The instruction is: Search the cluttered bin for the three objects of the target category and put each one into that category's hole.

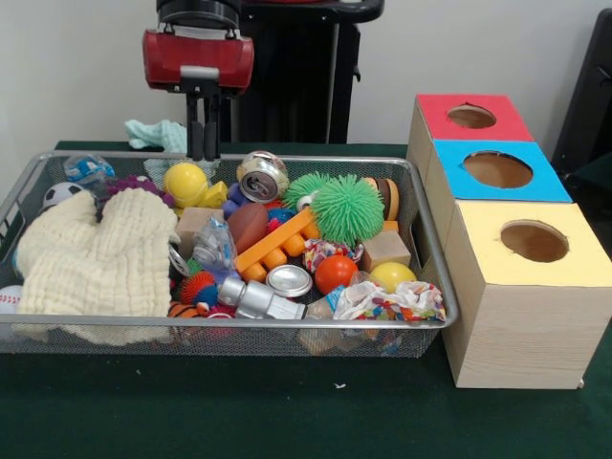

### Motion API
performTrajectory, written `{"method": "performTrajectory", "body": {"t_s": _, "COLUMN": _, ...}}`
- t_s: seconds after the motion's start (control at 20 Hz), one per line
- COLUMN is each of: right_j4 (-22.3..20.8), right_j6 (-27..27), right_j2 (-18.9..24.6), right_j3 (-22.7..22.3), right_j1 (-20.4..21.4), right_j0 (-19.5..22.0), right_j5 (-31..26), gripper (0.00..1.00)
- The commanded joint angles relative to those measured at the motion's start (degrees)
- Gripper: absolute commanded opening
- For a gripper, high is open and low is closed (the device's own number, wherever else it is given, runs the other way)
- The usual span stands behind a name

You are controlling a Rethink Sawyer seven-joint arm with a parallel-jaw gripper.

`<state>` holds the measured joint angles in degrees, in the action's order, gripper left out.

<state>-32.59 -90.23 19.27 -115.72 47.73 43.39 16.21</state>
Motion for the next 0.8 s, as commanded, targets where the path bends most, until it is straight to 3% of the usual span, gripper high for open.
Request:
{"method": "performTrajectory", "body": {"t_s": 0.05, "right_j4": -3.5, "right_j6": -6.7, "right_j2": -3.0, "right_j3": 2.1, "right_j1": -3.7, "right_j0": -1.5, "right_j5": 8.3, "gripper": 0.0}}
{"method": "performTrajectory", "body": {"t_s": 0.55, "right_j4": -3.7, "right_j6": -6.3, "right_j2": -5.7, "right_j3": 4.3, "right_j1": -8.2, "right_j0": -2.8, "right_j5": 16.3, "gripper": 0.0}}
{"method": "performTrajectory", "body": {"t_s": 0.7, "right_j4": -3.7, "right_j6": -6.1, "right_j2": -6.1, "right_j3": 5.1, "right_j1": -9.0, "right_j0": -3.0, "right_j5": 15.9, "gripper": 0.0}}
{"method": "performTrajectory", "body": {"t_s": 0.8, "right_j4": -3.6, "right_j6": -6.7, "right_j2": -5.4, "right_j3": 5.0, "right_j1": -8.5, "right_j0": -2.7, "right_j5": 12.1, "gripper": 0.0}}
